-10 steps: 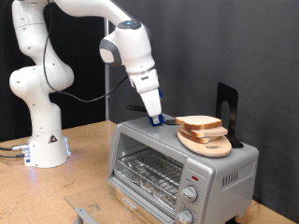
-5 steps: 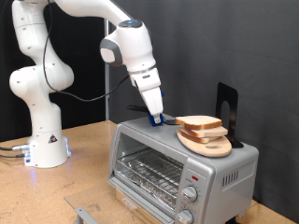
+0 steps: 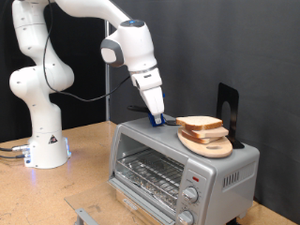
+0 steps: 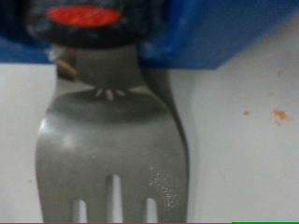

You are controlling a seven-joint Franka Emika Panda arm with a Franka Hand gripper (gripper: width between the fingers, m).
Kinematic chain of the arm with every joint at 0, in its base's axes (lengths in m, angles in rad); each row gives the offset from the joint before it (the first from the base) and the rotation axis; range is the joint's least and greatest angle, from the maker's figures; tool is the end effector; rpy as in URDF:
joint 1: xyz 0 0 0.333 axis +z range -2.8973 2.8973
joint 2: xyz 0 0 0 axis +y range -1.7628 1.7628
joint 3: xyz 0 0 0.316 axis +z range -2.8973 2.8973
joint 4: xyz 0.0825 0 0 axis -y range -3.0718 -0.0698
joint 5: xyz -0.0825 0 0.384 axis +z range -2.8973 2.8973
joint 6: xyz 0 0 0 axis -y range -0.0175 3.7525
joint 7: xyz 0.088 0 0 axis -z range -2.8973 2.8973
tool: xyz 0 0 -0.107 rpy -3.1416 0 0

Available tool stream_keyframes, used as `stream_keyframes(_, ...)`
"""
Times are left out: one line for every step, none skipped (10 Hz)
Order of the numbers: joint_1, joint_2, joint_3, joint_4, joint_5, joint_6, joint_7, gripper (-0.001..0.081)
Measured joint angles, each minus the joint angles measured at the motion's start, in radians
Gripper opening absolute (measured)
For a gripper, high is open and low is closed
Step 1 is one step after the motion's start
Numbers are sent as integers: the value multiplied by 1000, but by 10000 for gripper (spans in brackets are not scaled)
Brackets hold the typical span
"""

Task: Make a piece of toast with the oven

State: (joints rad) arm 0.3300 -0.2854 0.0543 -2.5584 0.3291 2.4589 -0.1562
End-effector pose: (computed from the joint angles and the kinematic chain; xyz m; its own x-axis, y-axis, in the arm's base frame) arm 0.4107 0.1657 0.3853 0.9427 0.2737 0.1907 0.3109 -0.9281 -0.2050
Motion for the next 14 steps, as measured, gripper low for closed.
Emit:
stream_keyframes(0,0,0,-2,0,8,7,805)
stream_keyframes(0,0,0,-2,0,9,8,805)
stream_keyframes(0,0,0,-2,1,9,8,805)
stream_keyframes(1,0,0,-2,2,9,8,805)
stream_keyframes(1,1,1,-2,6,9,9,805)
stream_keyframes(1,1,3,-2,9,9,10,805)
stream_keyframes(1,1,6,-3,12,9,10,805)
stream_keyframes(1,1,9,-4,15,9,11,805)
stream_keyframes(1,1,13,-5,18,9,12,805)
stream_keyframes(1,1,15,-6,20,9,13,805)
stream_keyframes(1,1,20,-7,22,9,15,778)
stream_keyframes(1,1,24,-8,22,9,20,778)
stream_keyframes(1,1,27,-8,23,9,26,606)
stream_keyframes(1,1,30,-9,23,9,29,484)
